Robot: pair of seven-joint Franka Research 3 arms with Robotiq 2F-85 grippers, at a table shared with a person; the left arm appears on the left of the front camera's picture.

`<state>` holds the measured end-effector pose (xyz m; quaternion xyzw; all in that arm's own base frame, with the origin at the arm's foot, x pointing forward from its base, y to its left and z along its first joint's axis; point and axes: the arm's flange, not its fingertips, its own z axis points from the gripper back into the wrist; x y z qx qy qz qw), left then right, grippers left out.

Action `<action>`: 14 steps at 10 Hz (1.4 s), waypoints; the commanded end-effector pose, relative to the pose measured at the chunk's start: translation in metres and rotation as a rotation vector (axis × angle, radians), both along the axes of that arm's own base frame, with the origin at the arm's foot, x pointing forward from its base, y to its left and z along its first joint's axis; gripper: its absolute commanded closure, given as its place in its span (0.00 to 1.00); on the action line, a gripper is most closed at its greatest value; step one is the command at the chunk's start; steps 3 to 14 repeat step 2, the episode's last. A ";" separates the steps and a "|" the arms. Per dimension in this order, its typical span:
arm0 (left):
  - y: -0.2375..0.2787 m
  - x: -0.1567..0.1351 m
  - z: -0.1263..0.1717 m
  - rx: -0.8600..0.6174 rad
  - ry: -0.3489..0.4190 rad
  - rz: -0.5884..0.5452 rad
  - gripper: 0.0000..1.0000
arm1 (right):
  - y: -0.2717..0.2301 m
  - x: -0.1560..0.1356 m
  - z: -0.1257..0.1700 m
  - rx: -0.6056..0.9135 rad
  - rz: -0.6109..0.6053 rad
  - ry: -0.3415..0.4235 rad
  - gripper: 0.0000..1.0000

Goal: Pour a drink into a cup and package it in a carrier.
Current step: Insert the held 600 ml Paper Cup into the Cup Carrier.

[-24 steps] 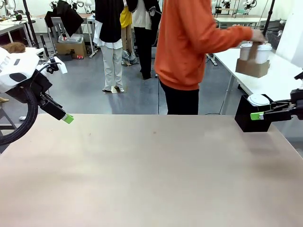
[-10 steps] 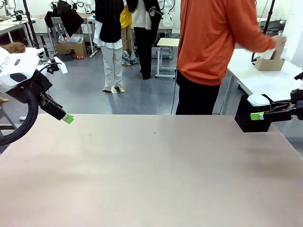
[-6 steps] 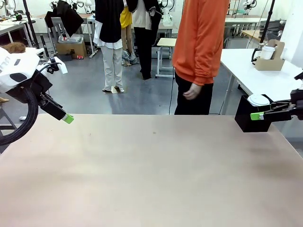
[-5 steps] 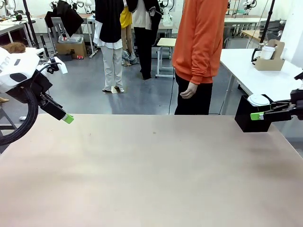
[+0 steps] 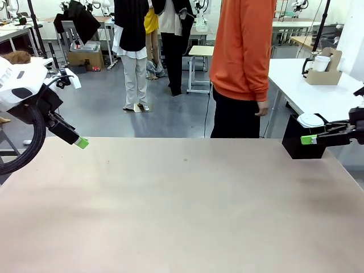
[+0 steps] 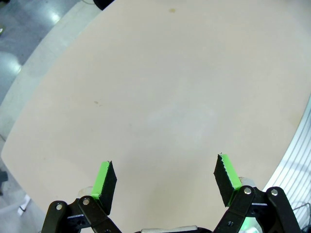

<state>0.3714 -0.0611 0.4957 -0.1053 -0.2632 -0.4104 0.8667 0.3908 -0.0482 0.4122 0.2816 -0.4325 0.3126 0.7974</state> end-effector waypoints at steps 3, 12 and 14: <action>0.001 0.001 -0.001 0.001 0.000 -0.004 0.00 | 0.000 -0.001 0.002 0.009 0.006 -0.003 0.00; 0.001 0.001 -0.001 0.001 0.000 -0.004 0.00 | 0.000 -0.001 0.002 0.009 0.006 -0.003 0.00; 0.001 0.001 -0.001 0.001 0.000 -0.004 0.00 | 0.000 -0.001 0.002 0.009 0.006 -0.003 0.00</action>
